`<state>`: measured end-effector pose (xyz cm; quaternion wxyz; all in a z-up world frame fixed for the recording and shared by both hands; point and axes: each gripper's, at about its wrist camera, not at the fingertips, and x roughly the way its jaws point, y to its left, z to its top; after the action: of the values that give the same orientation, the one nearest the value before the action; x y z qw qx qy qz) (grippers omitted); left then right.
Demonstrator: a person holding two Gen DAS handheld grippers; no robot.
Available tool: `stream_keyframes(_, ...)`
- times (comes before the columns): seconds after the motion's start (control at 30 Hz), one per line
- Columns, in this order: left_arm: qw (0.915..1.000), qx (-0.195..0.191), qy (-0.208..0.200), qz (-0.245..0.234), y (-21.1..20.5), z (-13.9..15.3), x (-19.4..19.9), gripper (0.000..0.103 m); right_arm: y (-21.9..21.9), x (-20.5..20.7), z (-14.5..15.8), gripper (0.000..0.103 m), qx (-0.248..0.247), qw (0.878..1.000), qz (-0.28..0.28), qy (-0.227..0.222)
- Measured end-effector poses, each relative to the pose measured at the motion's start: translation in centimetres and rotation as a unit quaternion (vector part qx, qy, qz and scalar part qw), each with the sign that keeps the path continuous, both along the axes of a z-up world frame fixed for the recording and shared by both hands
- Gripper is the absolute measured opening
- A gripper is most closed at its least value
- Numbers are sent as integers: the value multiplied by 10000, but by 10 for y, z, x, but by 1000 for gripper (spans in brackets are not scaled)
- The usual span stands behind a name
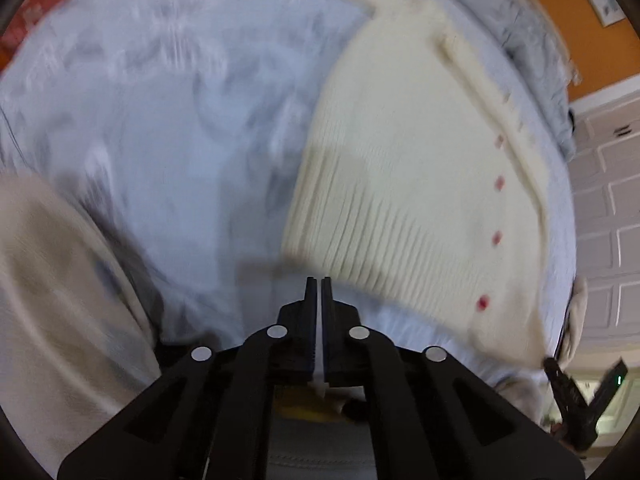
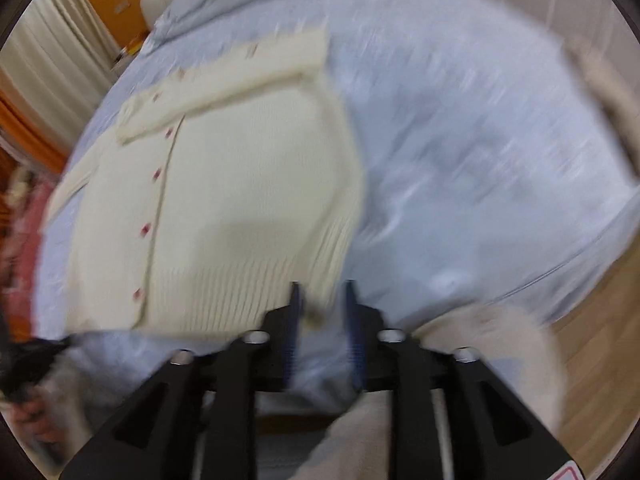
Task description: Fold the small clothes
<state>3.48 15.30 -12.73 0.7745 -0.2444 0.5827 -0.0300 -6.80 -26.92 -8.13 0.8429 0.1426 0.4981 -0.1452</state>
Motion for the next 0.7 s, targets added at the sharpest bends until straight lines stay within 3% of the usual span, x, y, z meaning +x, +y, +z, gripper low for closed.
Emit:
stream_keyframes(0.03, 9997, 75, -219, 41, 2, 13, 4, 11, 6, -5, 9, 49, -304, 9994, -45, -149)
stream_keyframes(0.1, 9978, 334, -555, 156, 6, 33, 10, 56, 23, -8, 20, 57, -494, 9979, 130, -401)
stream_keyframes(0.17, 9924, 683, -940, 408, 13, 52, 26, 76, 43, -6, 20, 64, -557, 9966, 434, -433)
stream_keyframes(0.27, 9870, 765, -1210, 735, 35, 67, 57, 80, 72, -2, 3, 65, -606, 9931, 983, -218)
stream_keyframes(0.4, 9805, 384, -1300, 1421, 89, 69, 118, 82, 106, 9, -23, 65, -419, 9891, 1403, 163)
stream_keyframes(0.5, 9746, 59, -1129, 1933, 133, 55, 157, 82, 114, 17, -33, 65, -467, 9876, 1470, 286)
stream_keyframes(0.57, 9634, -376, -888, 2501, 172, 35, 194, 82, 114, 19, -36, 65, -562, 9878, 1394, 410)
stream_keyframes(0.7, 9378, -717, -513, 3359, 222, -1, 244, 77, 109, 21, -44, 71, -596, 9889, 1213, 622)
